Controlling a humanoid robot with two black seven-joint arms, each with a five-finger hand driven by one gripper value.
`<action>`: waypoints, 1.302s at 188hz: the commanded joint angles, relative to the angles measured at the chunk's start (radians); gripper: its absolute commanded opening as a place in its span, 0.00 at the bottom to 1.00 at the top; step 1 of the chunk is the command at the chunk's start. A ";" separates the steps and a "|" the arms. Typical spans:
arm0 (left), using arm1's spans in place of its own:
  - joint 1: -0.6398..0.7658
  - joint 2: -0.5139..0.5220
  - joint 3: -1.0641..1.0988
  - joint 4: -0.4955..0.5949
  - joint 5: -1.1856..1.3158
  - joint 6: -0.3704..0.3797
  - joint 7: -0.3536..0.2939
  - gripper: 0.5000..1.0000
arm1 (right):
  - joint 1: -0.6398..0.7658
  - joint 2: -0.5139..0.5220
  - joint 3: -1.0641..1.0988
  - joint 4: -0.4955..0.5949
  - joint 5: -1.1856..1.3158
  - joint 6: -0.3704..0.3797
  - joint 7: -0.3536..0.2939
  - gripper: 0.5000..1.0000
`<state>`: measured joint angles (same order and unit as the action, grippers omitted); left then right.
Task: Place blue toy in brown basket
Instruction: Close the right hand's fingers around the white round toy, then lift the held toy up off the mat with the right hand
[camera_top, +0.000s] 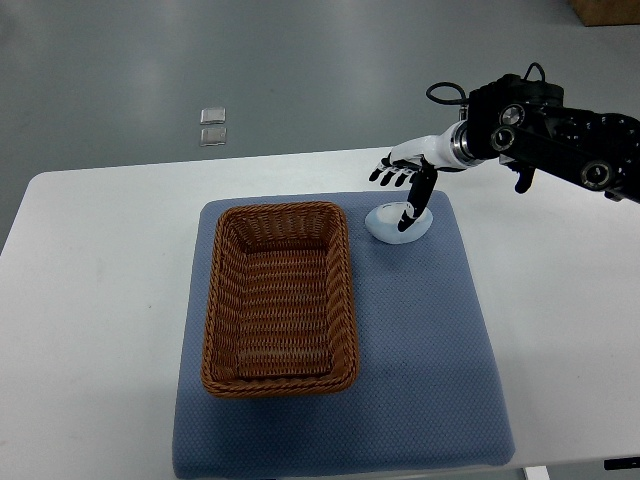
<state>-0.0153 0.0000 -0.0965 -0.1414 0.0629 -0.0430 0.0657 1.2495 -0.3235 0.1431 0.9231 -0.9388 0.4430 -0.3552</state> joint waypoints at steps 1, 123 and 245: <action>0.000 0.000 0.000 -0.003 0.000 0.000 -0.001 1.00 | -0.013 0.024 -0.003 -0.020 -0.018 -0.033 0.012 0.85; 0.000 0.000 0.001 -0.004 0.000 0.000 0.000 1.00 | -0.114 0.081 -0.017 -0.076 -0.144 -0.121 0.081 0.58; 0.000 0.000 0.001 -0.004 0.000 0.000 -0.001 1.00 | 0.172 -0.052 0.006 0.145 -0.008 -0.018 0.082 0.00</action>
<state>-0.0154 0.0000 -0.0950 -0.1456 0.0629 -0.0430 0.0647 1.3477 -0.3674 0.1506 1.0158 -1.0175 0.4126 -0.2686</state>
